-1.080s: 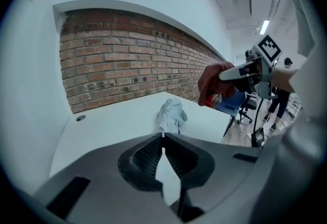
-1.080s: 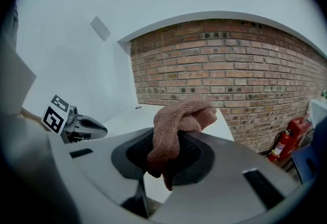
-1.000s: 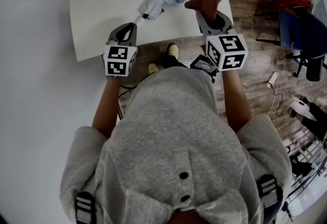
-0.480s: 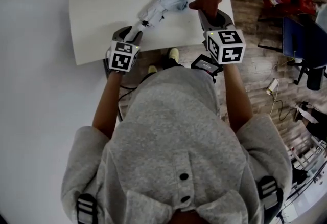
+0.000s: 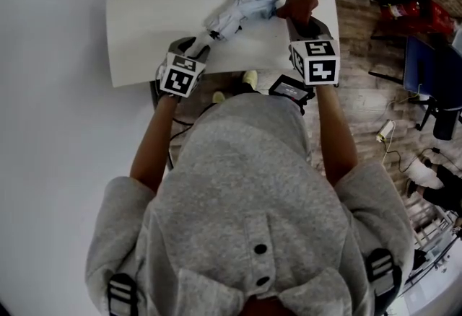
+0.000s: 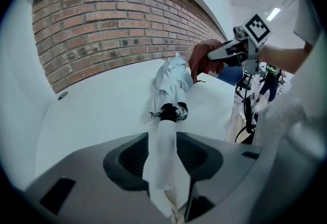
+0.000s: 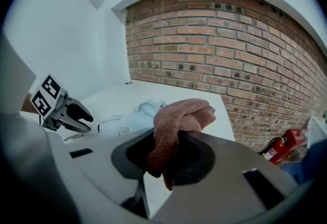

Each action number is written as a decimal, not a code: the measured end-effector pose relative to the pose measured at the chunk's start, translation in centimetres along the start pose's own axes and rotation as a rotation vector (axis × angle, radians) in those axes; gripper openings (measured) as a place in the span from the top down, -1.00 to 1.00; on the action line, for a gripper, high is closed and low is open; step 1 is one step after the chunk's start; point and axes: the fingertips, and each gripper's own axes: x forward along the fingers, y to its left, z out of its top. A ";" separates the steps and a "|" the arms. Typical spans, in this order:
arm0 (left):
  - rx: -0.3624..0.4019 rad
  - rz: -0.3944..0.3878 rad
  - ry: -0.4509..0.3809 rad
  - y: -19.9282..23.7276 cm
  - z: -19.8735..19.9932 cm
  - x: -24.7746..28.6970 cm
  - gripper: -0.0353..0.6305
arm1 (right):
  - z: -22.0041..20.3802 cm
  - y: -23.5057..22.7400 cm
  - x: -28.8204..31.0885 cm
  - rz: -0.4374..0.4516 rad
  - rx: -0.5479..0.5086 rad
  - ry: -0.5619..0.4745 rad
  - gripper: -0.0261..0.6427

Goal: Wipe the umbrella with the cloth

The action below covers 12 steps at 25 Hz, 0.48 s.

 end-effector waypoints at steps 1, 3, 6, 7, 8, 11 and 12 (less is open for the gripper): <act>0.007 -0.007 0.009 -0.2 -0.2 0.2 0.40 | -0.2 0.1 0.3 0.003 -0.002 0.007 0.68; 0.028 -0.009 0.030 -0.4 -0.6 0.6 0.40 | -0.6 0.4 0.7 0.008 -0.007 0.022 0.67; 0.041 -0.014 0.063 -0.4 -1.0 1.5 0.40 | -0.9 0.3 1.2 0.005 -0.014 0.037 0.68; 0.040 -0.016 0.073 -0.4 -1.1 1.8 0.40 | -1.1 0.1 1.2 0.003 -0.015 0.043 0.68; 0.039 -0.019 0.084 -0.5 -1.3 2.2 0.41 | -1.2 -0.1 1.3 0.003 -0.015 0.049 0.68; 0.035 -0.024 0.100 -0.6 -1.6 2.9 0.41 | -1.3 -0.3 1.4 0.004 -0.019 0.066 0.67; 0.032 -0.023 0.102 -0.5 -1.6 2.9 0.41 | -1.2 -0.2 1.6 0.007 -0.022 0.066 0.68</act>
